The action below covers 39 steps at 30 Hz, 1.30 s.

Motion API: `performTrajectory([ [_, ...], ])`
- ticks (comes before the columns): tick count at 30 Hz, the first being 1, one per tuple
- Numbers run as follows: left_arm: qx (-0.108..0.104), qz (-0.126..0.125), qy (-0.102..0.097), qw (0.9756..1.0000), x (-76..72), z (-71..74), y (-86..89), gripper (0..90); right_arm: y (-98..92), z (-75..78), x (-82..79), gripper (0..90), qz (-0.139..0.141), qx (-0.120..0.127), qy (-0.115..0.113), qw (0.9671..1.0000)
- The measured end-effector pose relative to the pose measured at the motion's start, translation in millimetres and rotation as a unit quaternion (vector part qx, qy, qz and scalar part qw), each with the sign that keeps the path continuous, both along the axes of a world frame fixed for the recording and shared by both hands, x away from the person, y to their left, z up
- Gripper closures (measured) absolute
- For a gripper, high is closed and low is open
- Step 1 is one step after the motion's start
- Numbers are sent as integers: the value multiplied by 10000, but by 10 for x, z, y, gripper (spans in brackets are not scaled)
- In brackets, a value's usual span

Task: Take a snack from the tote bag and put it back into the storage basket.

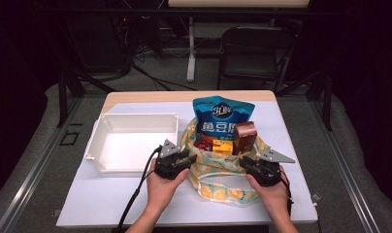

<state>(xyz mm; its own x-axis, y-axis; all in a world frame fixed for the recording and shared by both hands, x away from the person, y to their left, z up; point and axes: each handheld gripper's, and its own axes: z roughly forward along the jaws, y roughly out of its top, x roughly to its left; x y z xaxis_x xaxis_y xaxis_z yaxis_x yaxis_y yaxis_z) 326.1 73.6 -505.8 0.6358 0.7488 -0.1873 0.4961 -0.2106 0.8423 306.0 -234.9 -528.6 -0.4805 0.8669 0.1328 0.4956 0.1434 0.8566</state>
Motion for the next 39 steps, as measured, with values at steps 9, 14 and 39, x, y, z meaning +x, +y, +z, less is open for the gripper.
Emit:
performTrajectory([
  [9,-14,46,68,10000,16,80,-215,248,21,14,-34,900,117,-16,-98,9999],
  [14,122,71,73,9999,13,61,-295,217,60,29,-61,900,233,-13,-174,9996],
  [39,494,-43,169,9986,30,-122,-253,900,126,17,-100,900,345,-60,-295,9990],
])
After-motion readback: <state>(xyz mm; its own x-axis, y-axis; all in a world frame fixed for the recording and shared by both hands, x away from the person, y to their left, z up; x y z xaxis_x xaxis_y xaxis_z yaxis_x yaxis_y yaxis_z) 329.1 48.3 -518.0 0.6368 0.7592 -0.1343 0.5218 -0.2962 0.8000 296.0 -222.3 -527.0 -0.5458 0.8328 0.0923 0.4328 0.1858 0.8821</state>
